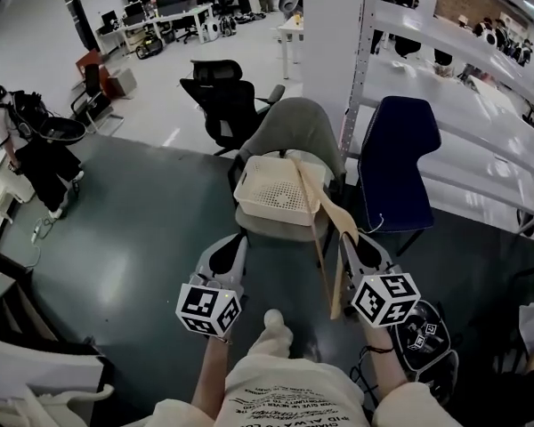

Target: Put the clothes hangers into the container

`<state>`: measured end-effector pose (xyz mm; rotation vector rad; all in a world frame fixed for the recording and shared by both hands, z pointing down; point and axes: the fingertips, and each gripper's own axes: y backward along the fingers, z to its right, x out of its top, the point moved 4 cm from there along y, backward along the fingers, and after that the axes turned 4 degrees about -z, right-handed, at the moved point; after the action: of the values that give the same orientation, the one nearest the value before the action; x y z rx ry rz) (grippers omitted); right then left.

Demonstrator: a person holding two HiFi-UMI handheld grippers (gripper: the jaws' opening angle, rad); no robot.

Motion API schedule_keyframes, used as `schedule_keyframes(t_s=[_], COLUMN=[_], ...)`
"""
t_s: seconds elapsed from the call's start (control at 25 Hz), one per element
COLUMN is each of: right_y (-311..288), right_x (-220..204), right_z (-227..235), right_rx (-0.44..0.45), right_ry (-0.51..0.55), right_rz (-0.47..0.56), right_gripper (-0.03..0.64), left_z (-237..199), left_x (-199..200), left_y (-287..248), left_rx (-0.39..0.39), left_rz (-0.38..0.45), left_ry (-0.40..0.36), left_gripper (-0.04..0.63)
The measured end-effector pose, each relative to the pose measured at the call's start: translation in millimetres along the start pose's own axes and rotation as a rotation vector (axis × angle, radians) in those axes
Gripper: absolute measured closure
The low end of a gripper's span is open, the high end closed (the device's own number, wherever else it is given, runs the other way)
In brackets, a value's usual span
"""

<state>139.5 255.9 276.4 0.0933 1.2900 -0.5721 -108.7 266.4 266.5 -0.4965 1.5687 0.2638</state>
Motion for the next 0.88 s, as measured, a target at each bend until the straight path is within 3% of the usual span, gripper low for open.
schedule_keyframes(t_s=[0.44,0.88], right_y=[-101.6,-154.6], right_x=[26.0,23.7], right_z=[18.6,38.0], right_rx=[-0.034,-0.038], right_ry=[-0.027,-0.033], right_rz=[-0.01,-0.045], right_gripper=[0.561,0.561], left_z=[-81.5,-115.6], left_x=[11.1,-3.8], left_y=[-79.3,-131.6], left_rx=[-0.023,-0.052], left_rz=[-0.017,-0.058], left_ry=[0.007,0.027], left_gripper=[0.572,0.572])
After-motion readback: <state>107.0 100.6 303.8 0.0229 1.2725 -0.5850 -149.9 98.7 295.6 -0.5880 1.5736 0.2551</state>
